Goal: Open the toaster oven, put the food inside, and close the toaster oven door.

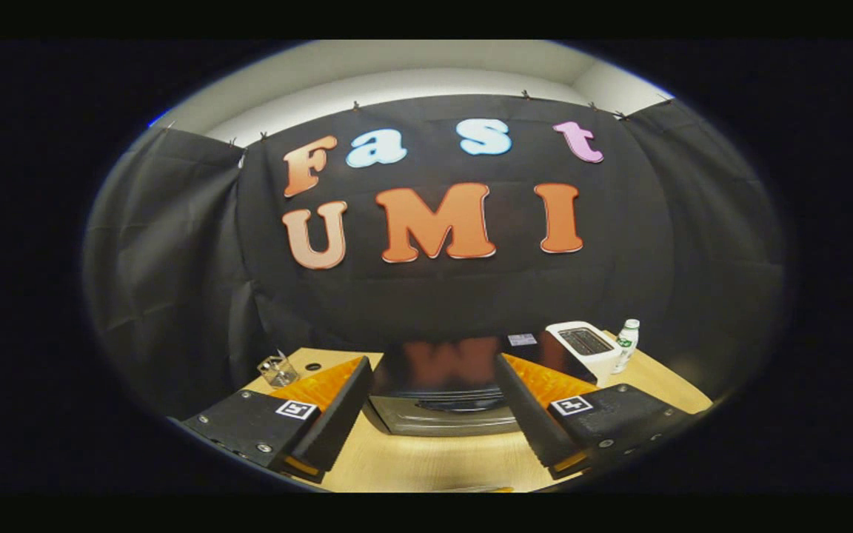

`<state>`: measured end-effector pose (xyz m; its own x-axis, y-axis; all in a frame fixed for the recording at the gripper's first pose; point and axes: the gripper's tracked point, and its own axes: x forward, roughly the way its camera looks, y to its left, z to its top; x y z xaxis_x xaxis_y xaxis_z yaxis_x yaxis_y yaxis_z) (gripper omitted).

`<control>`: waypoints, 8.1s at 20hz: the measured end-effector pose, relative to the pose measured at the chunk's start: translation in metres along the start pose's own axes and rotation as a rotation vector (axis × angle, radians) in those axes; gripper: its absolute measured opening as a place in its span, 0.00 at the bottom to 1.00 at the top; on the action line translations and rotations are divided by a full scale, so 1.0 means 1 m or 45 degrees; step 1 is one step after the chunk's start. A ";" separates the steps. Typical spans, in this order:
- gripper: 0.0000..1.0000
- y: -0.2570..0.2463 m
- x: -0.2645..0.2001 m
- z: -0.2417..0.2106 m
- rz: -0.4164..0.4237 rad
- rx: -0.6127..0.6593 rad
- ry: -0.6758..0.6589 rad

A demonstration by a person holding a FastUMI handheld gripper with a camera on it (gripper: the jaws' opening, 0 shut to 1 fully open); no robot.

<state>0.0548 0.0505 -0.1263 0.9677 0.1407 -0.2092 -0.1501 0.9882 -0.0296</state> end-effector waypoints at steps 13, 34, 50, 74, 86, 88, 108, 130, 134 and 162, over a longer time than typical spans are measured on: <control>0.99 -0.028 0.093 -0.076 -0.086 -0.132 0.257; 1.00 -0.025 0.050 -0.106 -0.102 -0.059 0.368; 0.99 -0.026 -0.029 -0.171 -0.083 -0.050 0.549; 0.98 -0.036 -0.062 -0.270 -0.190 0.106 0.824; 0.98 -0.013 -0.134 -0.230 -0.479 0.258 0.728; 0.98 -0.011 -0.147 -0.237 -0.537 0.272 0.739; 0.99 -0.001 -0.169 -0.319 -0.739 0.328 1.022; 0.55 -0.003 -0.124 -0.213 -0.450 0.499 0.710; 0.44 0.003 -0.093 -0.199 -0.299 0.527 0.657; 0.29 -0.016 -0.002 -0.114 -0.038 0.681 0.289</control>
<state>0.0325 0.0271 -0.2364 0.8935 0.1545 -0.4216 0.0566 0.8926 0.4473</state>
